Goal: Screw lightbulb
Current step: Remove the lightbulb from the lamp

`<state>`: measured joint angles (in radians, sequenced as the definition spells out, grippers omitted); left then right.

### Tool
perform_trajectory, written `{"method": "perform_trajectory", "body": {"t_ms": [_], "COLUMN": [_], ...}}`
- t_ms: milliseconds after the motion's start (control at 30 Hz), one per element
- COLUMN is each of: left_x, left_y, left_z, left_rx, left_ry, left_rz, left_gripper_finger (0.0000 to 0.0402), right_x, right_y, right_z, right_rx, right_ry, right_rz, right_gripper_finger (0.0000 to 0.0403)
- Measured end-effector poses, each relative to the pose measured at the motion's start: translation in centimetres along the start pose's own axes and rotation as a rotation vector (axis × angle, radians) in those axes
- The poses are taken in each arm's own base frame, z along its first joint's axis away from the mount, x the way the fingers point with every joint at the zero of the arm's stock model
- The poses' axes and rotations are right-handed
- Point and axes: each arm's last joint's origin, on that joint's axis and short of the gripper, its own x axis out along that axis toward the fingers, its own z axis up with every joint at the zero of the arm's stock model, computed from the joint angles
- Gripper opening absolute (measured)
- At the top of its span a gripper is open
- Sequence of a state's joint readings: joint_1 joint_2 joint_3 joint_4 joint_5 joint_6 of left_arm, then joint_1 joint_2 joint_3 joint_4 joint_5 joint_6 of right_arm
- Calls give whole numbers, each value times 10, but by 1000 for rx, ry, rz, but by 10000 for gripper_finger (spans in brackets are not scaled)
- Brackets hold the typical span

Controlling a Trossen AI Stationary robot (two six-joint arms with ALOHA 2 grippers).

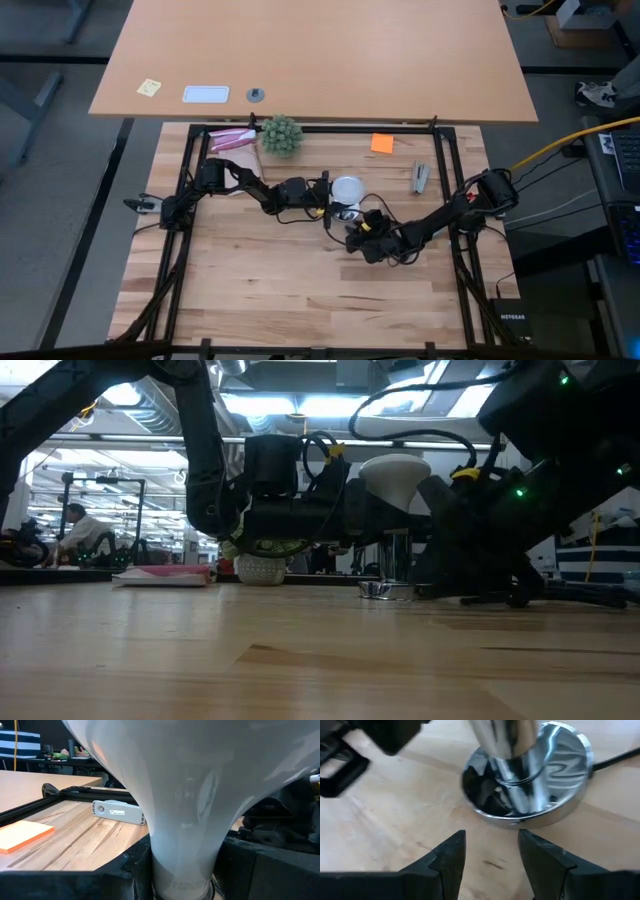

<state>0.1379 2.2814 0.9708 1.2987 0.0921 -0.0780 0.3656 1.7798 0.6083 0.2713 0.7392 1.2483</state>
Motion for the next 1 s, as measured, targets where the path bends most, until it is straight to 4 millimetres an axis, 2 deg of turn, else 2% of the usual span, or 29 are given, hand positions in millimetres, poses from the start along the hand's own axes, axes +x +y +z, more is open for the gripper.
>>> {"method": "perform_trajectory", "body": {"t_ms": [500,1000], "left_x": [0,0], "left_y": [0,0], "left_z": [0,0], "left_rx": [0,0], "left_ry": [-1,0], "left_rz": [0,0], "left_gripper_finger": [159,159], "right_x": [0,10], "right_y": [10,1], "right_z": [2,13], "right_rx": [79,77], "right_ry": [15,-9], "right_rz": [96,17], "right_gripper_finger": [188,188]}}
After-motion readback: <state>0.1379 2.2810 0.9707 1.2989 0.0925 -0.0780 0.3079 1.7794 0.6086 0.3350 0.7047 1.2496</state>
